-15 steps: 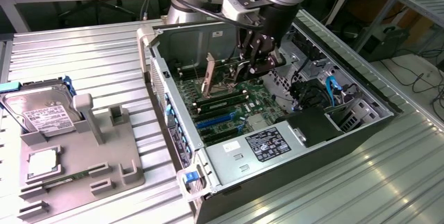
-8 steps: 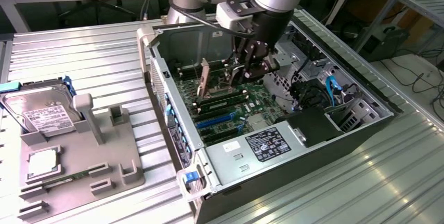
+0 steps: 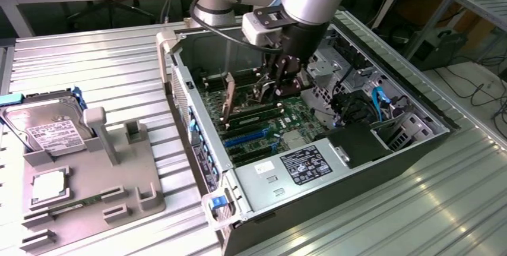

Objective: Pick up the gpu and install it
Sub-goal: 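Insert the gpu into the slot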

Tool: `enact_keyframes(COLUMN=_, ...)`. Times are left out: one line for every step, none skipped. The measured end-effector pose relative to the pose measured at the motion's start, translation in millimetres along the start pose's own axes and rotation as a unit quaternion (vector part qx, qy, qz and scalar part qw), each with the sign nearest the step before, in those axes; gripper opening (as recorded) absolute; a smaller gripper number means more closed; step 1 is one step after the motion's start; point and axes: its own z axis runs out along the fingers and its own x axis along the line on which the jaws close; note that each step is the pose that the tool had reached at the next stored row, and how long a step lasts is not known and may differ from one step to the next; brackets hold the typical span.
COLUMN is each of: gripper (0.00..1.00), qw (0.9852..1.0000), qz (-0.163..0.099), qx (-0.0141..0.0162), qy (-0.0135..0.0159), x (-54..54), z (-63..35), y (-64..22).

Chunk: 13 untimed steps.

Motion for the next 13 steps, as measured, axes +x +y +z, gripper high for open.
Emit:
enact_keyframes(gripper=0.27, qw=1.0000, qz=0.006, qx=0.0005, qy=-0.0001, x=0.2, z=2.2, y=0.0)
enact_keyframes(gripper=0.27, qw=0.9999, qz=0.013, qx=0.0012, qy=-0.0003, x=0.4, z=4.5, y=0.0)
enact_keyframes(gripper=0.27, qw=0.9999, qz=0.015, qx=0.0013, qy=-0.0001, x=0.5, z=6.1, y=0.5)
enact_keyframes(gripper=0.27, qw=0.9999, qz=0.016, qx=0.0014, qy=0.0011, x=0.6, z=7.5, y=0.6)
enact_keyframes(gripper=0.27, qw=0.9999, qz=0.016, qx=0.0013, qy=0.0032, x=0.6, z=8.2, y=0.9)
enact_keyframes(gripper=0.27, qw=0.9998, qz=0.016, qx=0.0012, qy=0.0080, x=0.6, z=9.0, y=1.4)
enact_keyframes(gripper=0.27, qw=0.9998, qz=0.016, qx=0.0011, qy=0.0143, x=0.0, z=9.4, y=1.7)
enact_keyframes(gripper=0.27, qw=0.9997, qz=0.016, qx=0.0010, qy=0.0186, x=-0.8, z=9.8, y=1.8)
enact_keyframes(gripper=0.27, qw=0.9997, qz=0.016, qx=0.0010, qy=0.0194, x=-1.1, z=10.5, y=1.9)
enact_keyframes(gripper=0.27, qw=0.9997, qz=0.016, qx=0.0010, qy=0.0195, x=-1.1, z=10.6, y=1.9)
enact_keyframes(gripper=0.27, qw=0.9997, qz=0.016, qx=0.0010, qy=0.0195, x=-1.2, z=10.9, y=1.9)
enact_keyframes(gripper=0.27, qw=0.9997, qz=0.016, qx=0.0010, qy=0.0196, x=-1.2, z=11.0, y=2.0)
enact_keyframes(gripper=0.27, qw=0.9997, qz=0.016, qx=0.0011, qy=0.0194, x=-1.2, z=11.5, y=2.4)
